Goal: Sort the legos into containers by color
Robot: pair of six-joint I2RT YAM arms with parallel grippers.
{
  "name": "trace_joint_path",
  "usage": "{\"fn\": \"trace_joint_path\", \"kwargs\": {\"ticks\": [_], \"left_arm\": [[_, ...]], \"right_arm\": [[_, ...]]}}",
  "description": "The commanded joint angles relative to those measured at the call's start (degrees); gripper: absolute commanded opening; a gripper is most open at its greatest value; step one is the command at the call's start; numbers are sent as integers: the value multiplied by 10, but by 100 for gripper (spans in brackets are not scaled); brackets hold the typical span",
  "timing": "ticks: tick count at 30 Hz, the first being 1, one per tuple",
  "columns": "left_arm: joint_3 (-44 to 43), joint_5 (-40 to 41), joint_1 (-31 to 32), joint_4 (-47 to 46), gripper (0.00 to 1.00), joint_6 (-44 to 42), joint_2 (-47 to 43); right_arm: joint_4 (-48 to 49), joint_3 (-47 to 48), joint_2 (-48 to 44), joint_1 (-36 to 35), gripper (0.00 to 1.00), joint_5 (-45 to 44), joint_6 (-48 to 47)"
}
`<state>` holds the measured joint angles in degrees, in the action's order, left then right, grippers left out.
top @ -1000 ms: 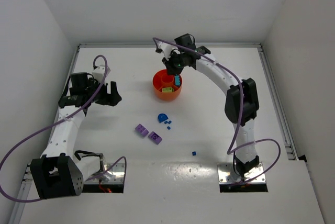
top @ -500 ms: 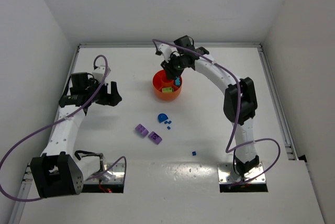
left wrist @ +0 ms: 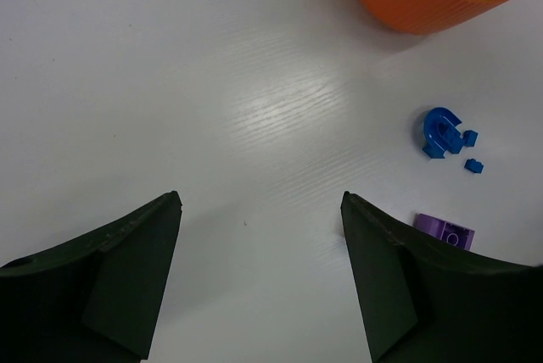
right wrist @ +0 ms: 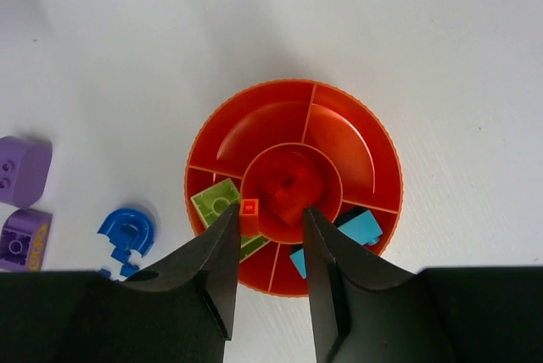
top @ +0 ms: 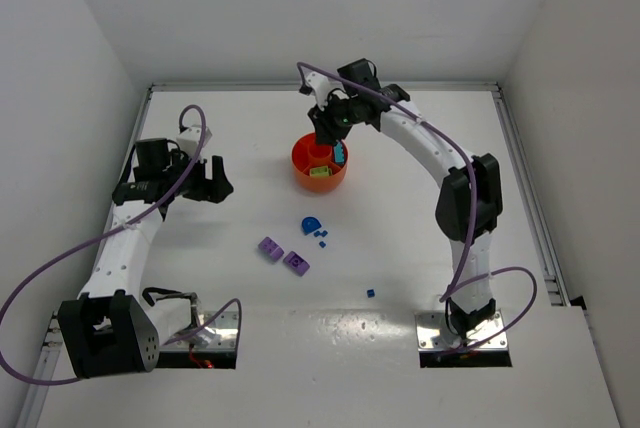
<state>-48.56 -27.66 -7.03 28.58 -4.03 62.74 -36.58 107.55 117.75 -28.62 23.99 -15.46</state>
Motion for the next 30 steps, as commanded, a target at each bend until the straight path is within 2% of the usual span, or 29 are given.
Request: {"fn": "trace_joint_path", "kwargs": {"ticks": [1, 12, 15, 16, 21, 27, 28, 29, 30], "left_arm": [[-11, -12, -5, -12, 82, -4, -8], [-11, -12, -5, -12, 82, -4, -8], [-11, -12, -5, -12, 82, -4, -8], [-11, -12, -5, -12, 82, -4, -8], [-11, -12, -5, -12, 82, -4, -8], [-6, -12, -5, -12, 82, -12, -13], [-6, -32, -5, -12, 82, -19, -13], [-6, -42, 0, -3, 82, -32, -13], [-12, -55, 6, 29, 82, -85, -13]], "right_arm": [[1, 2, -26, 2, 35, 9, 13], [6, 2, -14, 2, 35, -18, 18], [12, -3, -9, 2, 19, -24, 18], [12, -3, -9, 2, 17, -30, 18], [12, 2, 8, 2, 31, -35, 18], [12, 2, 8, 2, 33, -40, 18], [12, 2, 3, 2, 33, -40, 18], [5, 2, -2, 2, 34, -40, 18], [-4, 2, -15, 2, 35, -40, 18]]}}
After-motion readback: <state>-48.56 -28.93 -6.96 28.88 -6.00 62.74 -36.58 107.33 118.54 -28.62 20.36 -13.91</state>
